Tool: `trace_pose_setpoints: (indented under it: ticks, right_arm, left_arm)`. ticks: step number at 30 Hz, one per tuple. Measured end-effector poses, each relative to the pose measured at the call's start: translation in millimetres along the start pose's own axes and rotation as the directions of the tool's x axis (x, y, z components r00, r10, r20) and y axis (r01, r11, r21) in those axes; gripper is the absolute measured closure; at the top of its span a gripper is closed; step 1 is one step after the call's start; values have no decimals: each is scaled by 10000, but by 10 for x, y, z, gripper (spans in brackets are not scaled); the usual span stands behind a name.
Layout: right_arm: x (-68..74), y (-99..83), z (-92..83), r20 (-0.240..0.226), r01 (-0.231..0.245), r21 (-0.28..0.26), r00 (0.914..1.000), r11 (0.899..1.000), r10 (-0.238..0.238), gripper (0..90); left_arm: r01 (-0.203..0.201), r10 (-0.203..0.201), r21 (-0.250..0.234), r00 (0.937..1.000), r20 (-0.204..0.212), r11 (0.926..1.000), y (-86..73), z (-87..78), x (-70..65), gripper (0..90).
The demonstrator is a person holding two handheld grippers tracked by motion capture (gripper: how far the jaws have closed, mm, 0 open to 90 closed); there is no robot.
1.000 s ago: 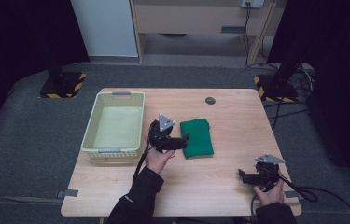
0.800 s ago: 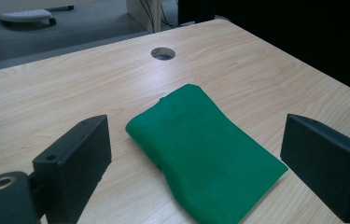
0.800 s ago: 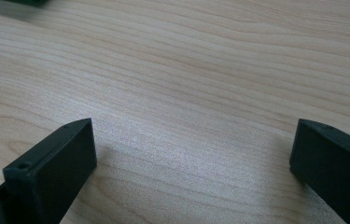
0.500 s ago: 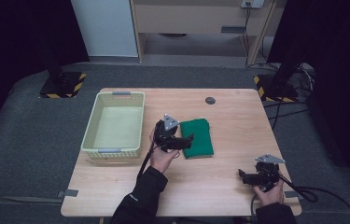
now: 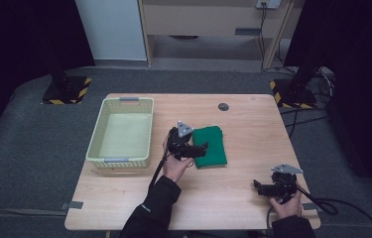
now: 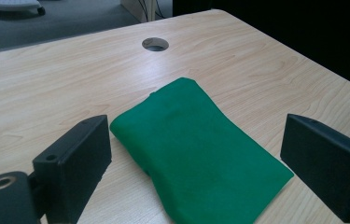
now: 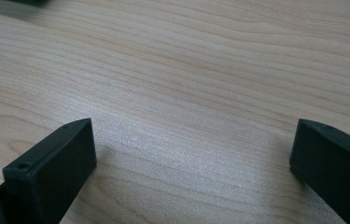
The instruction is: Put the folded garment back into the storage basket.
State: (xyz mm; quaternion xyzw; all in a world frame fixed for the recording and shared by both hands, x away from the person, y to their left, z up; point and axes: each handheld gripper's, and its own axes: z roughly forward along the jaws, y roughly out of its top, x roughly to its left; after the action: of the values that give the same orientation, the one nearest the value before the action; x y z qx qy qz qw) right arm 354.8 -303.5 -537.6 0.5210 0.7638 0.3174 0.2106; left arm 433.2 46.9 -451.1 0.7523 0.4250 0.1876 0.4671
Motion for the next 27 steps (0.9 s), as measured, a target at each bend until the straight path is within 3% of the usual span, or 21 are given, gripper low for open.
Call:
trace_pose_setpoints:
  ticks: [27]
  right_arm:
    - [0,0,0,-1,2,2,10000,10000,-2,4]
  left_arm:
    - [475,-479,382,9988,106,9981,-161,386,101,87]
